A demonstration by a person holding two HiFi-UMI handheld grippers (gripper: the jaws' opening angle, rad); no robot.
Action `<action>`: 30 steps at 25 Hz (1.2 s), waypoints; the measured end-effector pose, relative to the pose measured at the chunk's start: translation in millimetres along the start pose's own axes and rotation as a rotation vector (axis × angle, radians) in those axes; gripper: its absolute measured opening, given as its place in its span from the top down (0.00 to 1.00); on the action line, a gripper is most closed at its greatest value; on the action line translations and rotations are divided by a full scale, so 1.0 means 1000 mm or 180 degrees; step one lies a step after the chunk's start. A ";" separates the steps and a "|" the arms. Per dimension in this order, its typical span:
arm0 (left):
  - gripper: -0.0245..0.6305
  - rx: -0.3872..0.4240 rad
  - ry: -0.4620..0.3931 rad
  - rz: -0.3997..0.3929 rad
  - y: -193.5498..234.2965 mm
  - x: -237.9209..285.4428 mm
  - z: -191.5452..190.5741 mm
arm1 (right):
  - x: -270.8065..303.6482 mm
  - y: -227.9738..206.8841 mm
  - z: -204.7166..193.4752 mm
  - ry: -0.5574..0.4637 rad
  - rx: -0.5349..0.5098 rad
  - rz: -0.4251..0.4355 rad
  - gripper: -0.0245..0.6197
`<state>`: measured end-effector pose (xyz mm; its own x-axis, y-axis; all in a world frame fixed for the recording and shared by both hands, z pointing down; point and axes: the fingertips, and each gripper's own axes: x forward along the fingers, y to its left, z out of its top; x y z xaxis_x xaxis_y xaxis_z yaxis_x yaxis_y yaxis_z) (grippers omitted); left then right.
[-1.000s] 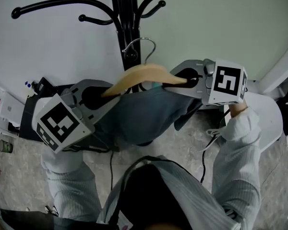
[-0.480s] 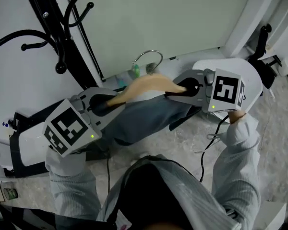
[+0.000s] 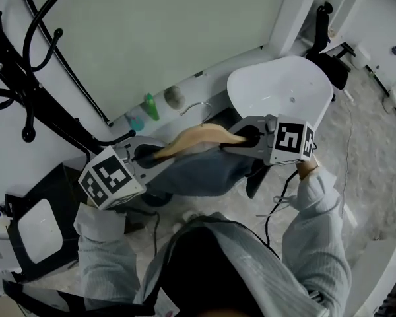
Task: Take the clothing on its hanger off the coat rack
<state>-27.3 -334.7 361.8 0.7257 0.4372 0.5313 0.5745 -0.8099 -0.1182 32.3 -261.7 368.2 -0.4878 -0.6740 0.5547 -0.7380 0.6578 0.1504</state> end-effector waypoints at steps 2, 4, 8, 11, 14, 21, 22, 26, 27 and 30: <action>0.89 -0.0014 0.0014 -0.0063 0.000 0.012 -0.003 | -0.002 0.000 -0.013 0.0012 0.0062 -0.0039 0.94; 0.89 -0.0015 0.0023 -0.0105 0.001 0.021 -0.004 | -0.004 -0.001 -0.022 0.0022 0.0112 -0.0048 0.94; 0.89 0.0027 0.0032 -0.0159 0.001 0.032 -0.004 | -0.005 -0.001 -0.031 -0.0036 0.0178 -0.0004 0.94; 0.89 0.0039 0.0050 -0.0164 0.004 0.033 -0.005 | -0.004 -0.004 -0.030 -0.0075 0.0155 -0.0013 0.94; 0.89 0.0044 0.0054 -0.0156 0.004 0.030 -0.006 | -0.002 -0.004 -0.029 -0.0050 0.0123 0.0024 0.94; 0.89 0.0034 0.0061 -0.0088 0.005 0.021 -0.010 | 0.005 -0.006 -0.025 -0.0022 0.0029 0.0117 0.94; 0.89 0.0031 0.0059 -0.0085 0.005 0.020 -0.011 | 0.006 -0.006 -0.023 -0.0036 0.0018 0.0134 0.94; 0.89 0.0016 0.0035 -0.0058 0.004 0.015 -0.013 | 0.009 -0.005 -0.021 -0.0028 -0.0013 0.0190 0.94; 0.89 0.0010 0.0027 -0.0053 0.004 0.014 -0.013 | 0.010 -0.005 -0.019 -0.0043 -0.0027 0.0194 0.94; 0.89 -0.0018 0.0010 -0.0047 0.002 0.013 -0.015 | 0.011 -0.004 -0.017 -0.0048 -0.0034 0.0196 0.94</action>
<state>-22.1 -336.1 381.1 0.7159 0.4479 0.5356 0.5830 -0.8055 -0.1057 37.5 -265.9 388.3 -0.5391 -0.6370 0.5510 -0.7013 0.7018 0.1252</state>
